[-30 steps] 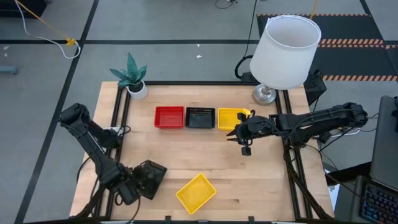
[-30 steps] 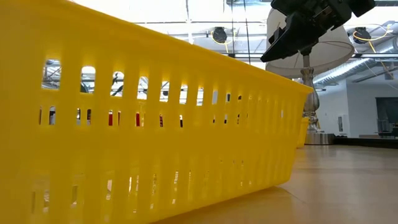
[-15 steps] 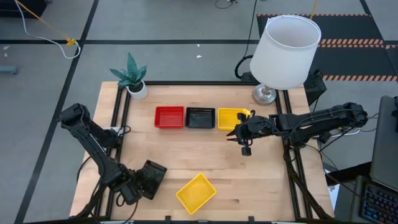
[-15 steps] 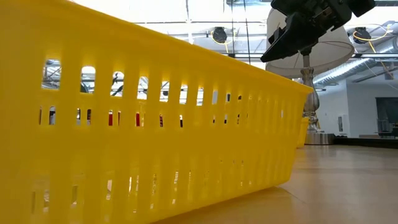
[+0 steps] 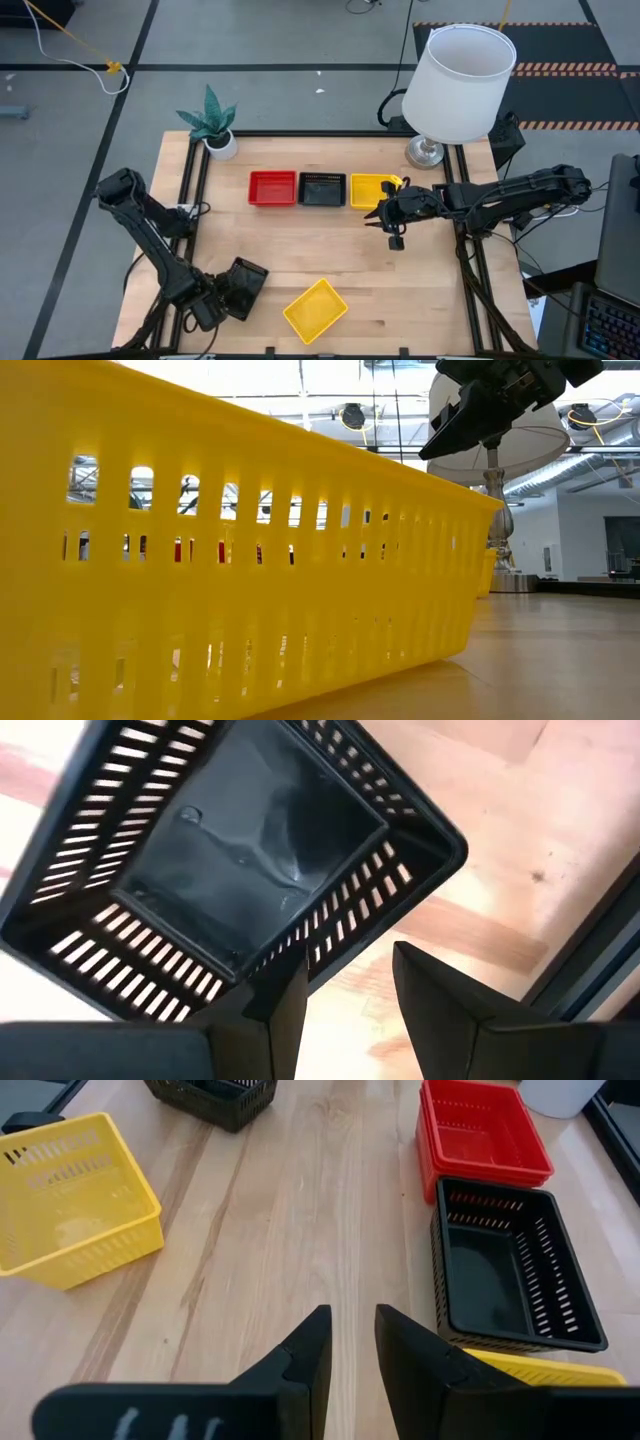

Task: Stack baskets by color
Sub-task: Stack the bottom black bin on top of the top black bin

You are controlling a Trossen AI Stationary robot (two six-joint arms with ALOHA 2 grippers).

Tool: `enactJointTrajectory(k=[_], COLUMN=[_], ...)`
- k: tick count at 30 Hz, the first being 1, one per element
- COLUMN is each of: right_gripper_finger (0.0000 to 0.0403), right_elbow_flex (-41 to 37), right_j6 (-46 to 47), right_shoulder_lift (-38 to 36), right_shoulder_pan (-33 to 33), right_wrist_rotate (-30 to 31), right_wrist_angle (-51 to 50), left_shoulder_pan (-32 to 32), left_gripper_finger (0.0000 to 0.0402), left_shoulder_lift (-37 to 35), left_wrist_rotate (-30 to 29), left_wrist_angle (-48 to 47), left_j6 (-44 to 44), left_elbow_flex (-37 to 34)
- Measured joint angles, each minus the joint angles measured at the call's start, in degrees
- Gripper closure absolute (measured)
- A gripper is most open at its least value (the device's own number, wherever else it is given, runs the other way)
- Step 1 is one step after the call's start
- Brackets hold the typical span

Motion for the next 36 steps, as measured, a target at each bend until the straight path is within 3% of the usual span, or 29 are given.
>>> enactJointTrajectory(k=[19, 23, 30, 36], right_gripper_finger=[0.0330, 0.0330, 0.0330, 0.0330], right_elbow_flex=[0.00, 0.00, 0.00, 0.00], right_j6=[-0.50, -0.50, -0.50, -0.50], right_shoulder_lift=[0.00, 0.00, 0.00, 0.00], right_shoulder_pan=[0.00, 0.00, 0.00, 0.00], right_wrist_rotate=[0.00, 0.00, 0.02, 0.02], right_wrist_angle=[0.04, 0.04, 0.04, 0.03], left_shoulder_pan=[0.86, 2.03, 4.13, 5.42], left_gripper_finger=[0.0252, 0.0285, 0.0387, 0.0379], left_shoulder_lift=[8.05, 8.05, 8.02, 8.02], left_wrist_rotate=[-2.88, -3.27, -3.87, -9.67], left_wrist_angle=[-0.25, -0.25, -0.15, -0.24], left_j6=[9.61, 11.07, 11.75, 9.31], left_elbow_flex=[-0.04, -0.04, -0.04, 0.52])
